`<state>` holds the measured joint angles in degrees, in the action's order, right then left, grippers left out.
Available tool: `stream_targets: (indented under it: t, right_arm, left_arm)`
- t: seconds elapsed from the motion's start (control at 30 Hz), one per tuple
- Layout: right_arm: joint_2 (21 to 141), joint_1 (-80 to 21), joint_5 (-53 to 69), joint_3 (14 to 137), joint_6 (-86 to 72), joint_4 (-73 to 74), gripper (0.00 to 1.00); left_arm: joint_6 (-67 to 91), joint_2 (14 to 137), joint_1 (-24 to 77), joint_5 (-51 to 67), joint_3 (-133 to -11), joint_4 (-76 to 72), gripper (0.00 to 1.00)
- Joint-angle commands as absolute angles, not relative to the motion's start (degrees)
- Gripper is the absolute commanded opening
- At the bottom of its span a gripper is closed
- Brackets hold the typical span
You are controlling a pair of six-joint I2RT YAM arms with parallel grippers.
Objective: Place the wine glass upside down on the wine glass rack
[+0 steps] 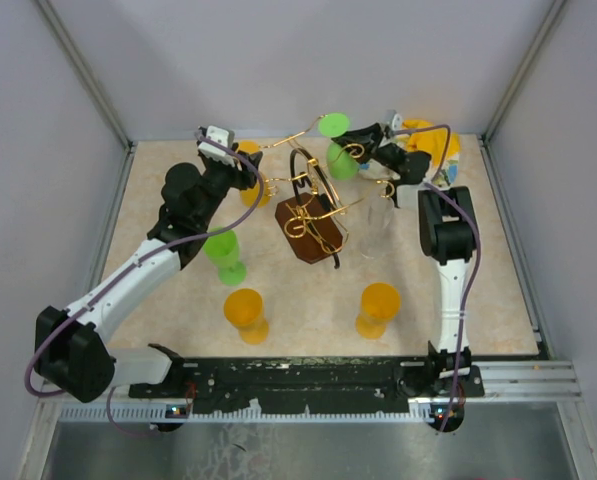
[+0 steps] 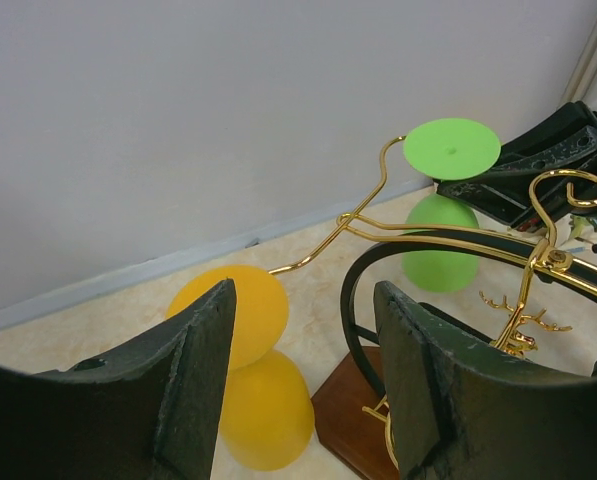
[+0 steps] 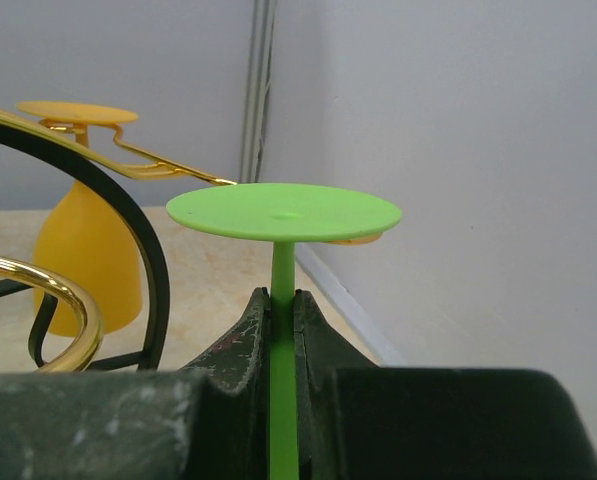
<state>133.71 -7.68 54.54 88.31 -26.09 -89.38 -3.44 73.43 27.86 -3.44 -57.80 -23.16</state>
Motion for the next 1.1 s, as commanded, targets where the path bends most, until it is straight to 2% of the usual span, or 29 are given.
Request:
stream_targets:
  t: [0.0, 0.7, 1.07]
  right_arm:
    - [134.15, -8.57, 55.73, 91.67, -25.95, -93.67, 0.0]
    - [137.67, -11.29, 54.91, 99.4, -21.37, -85.48, 0.0]
    - [139.12, -11.42, 55.89, 100.13, -23.83, -88.86, 0.0]
  left_arm:
    - [-3.85, 72.12, 27.57, -3.89, -57.3, -24.39, 0.64]
    - [-4.01, 71.87, 27.47, -3.87, -57.04, -23.82, 0.63]
    - [-4.09, 72.78, 27.41, -4.39, -57.04, -23.58, 0.64]
